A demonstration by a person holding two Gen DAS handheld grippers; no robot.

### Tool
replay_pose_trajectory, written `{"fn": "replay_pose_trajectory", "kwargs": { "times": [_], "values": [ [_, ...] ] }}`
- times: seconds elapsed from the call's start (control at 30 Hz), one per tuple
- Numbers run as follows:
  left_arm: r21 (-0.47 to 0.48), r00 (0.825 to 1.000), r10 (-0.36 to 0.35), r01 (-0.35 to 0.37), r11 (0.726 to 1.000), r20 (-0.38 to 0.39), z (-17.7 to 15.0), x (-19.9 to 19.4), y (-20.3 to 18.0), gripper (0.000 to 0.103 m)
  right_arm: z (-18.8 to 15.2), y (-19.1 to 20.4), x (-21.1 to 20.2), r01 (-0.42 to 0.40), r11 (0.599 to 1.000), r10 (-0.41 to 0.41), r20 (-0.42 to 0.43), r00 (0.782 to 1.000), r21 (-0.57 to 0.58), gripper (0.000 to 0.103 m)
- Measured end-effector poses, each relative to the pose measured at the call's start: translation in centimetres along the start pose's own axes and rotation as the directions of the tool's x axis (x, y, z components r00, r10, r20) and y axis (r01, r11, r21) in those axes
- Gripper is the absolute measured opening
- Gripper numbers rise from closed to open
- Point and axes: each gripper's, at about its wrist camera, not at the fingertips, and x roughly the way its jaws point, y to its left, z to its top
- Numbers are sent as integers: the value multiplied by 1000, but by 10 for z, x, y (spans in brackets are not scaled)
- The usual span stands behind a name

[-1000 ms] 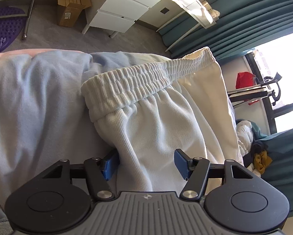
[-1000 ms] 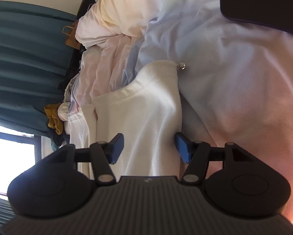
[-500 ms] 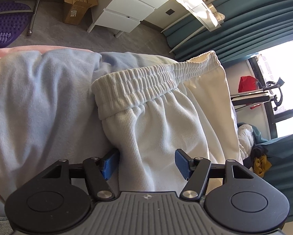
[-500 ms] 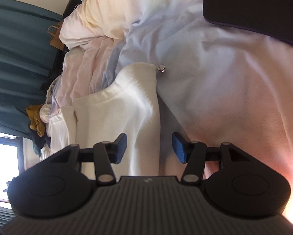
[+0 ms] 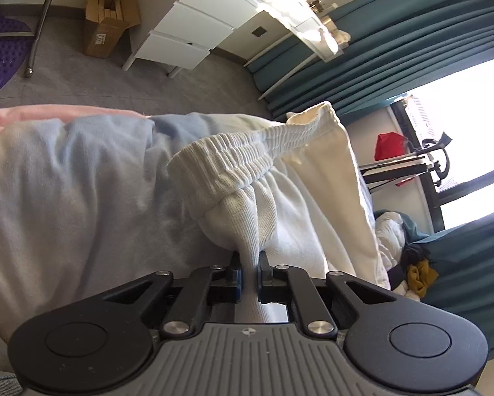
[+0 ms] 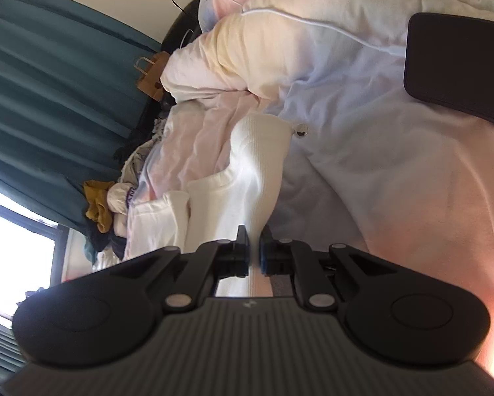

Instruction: Fold clothes

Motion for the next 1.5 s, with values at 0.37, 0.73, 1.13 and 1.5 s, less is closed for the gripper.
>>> {"fn": "replay_pose_trajectory", "kwargs": {
  "times": [0.37,0.73,1.13,1.5],
  "values": [
    [-38,994,-100,99,994,-47,46,-31,-18,6,18,43,-32,-136,988,140,49,989,-72,9],
    [93,999,-35,39,995,-41,112,97,-171,6,-6,209,91,-108,949,127,48,991,-296,9],
    [246,979,186,-161,956,-81,130,334,-257,7,-70,267,294,43,858,-3,79,997,-512,9],
    [377,988,121,-78,923,-92,123,343,-258,26,-55,263,312,-32,842,4,-54,999,-538,18]
  ]
}}
